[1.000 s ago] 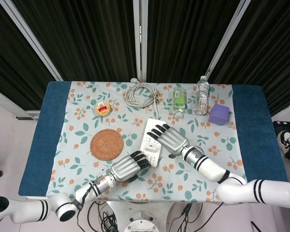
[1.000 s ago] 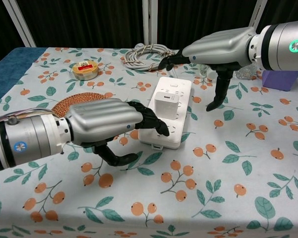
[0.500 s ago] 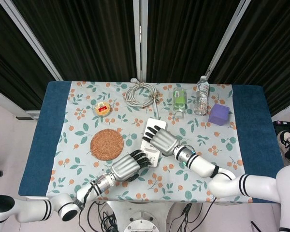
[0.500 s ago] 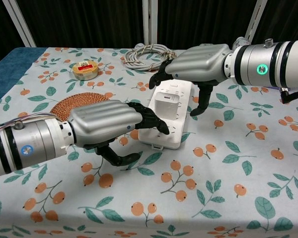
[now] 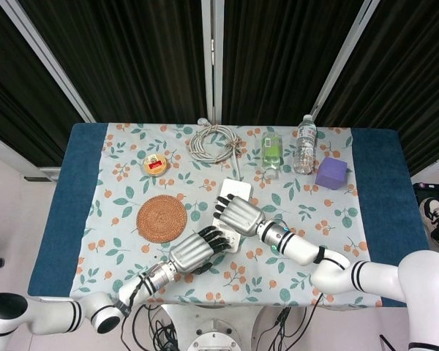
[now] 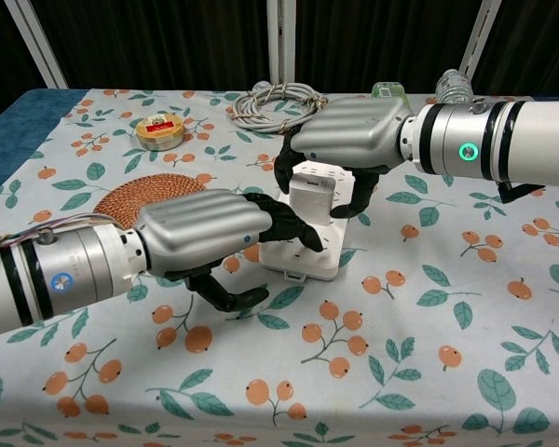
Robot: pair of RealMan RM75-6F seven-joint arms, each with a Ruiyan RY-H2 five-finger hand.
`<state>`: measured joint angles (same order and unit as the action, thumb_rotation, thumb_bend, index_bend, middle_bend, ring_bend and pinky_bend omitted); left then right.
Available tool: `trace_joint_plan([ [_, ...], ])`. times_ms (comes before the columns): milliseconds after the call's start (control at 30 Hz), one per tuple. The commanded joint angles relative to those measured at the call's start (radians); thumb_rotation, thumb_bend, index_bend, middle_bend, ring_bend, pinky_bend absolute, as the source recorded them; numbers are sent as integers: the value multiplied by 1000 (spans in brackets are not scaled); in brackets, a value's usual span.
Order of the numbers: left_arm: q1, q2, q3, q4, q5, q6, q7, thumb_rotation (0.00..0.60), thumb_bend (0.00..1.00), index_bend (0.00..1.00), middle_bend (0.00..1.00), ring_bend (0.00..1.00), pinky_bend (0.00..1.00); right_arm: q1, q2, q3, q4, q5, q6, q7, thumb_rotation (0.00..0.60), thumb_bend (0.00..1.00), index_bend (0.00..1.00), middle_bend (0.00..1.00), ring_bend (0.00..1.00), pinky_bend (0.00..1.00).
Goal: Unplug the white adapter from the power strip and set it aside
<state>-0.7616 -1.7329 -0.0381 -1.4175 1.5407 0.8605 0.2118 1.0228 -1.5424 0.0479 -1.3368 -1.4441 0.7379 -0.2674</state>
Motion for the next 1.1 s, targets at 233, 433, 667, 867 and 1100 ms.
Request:
trace_joint_plan([
  [233, -7, -4, 8, 8, -7, 4, -9, 600, 402, 176, 184, 97, 119, -5, -34, -23, 81, -82, 40, 71, 600, 264, 476, 343, 233, 390],
  [433, -12, -7, 10, 15, -15, 5, -15, 600, 399, 176, 184, 97, 119, -7, -51, -34, 116, -118, 60, 110, 600, 291, 617, 409, 324, 479],
  [667, -16, -10, 12, 21, -23, 6, -24, 600, 398, 176, 184, 97, 119, -11, -61, -45, 144, -162, 94, 165, 600, 330, 836, 558, 488, 632],
  [867, -20, -10, 13, 25, -28, 7, -32, 600, 397, 176, 184, 97, 119, -18, -63, -47, 158, -177, 119, 202, 600, 392, 916, 637, 551, 691],
  [1100, -23, -10, 15, 28, -41, 1, -34, 600, 397, 176, 184, 97, 119, -27, -60, -49, 168, -185, 132, 224, 600, 432, 952, 672, 581, 702],
])
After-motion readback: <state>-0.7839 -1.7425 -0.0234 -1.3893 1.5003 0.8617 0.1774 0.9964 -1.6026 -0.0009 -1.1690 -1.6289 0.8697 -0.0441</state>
